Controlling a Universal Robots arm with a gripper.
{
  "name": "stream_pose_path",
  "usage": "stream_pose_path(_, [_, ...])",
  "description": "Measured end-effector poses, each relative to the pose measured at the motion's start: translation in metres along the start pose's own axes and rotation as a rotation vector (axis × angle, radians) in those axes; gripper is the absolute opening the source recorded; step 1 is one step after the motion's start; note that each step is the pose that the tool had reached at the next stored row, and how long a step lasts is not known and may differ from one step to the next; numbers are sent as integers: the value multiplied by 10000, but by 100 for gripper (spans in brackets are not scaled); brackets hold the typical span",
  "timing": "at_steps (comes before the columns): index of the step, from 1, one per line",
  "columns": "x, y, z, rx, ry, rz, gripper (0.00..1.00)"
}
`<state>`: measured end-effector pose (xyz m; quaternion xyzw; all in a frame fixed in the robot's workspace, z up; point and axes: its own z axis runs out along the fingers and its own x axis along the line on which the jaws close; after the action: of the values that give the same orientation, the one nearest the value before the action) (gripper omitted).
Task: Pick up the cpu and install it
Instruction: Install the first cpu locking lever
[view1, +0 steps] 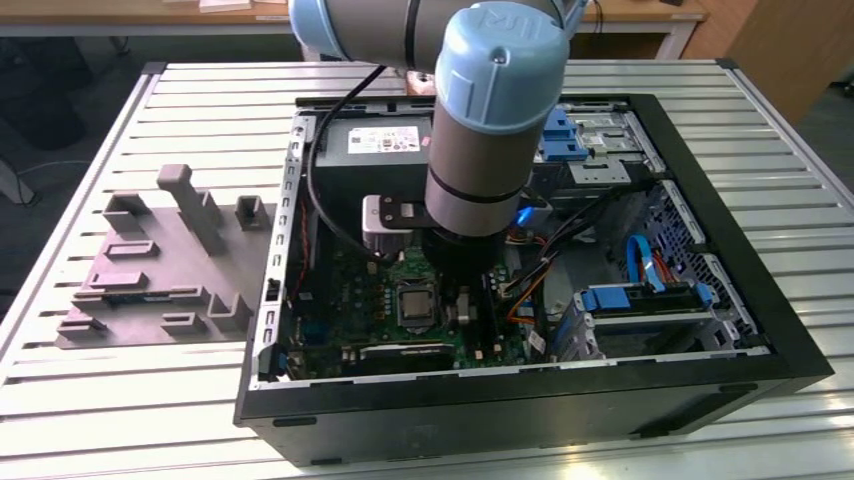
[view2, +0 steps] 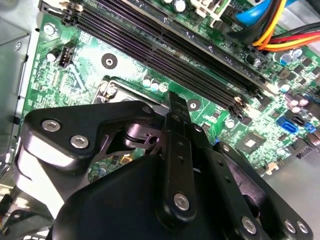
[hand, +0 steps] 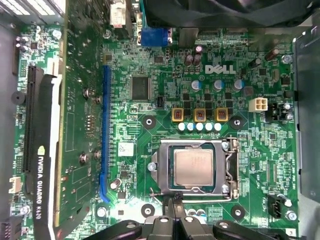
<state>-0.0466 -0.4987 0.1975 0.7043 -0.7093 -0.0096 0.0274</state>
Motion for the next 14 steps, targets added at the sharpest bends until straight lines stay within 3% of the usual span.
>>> stream_pose_path(7, [3,6,-119,0,-1,0,11])
stream_pose_path(14, [3,20,-121,0,-1,0,11])
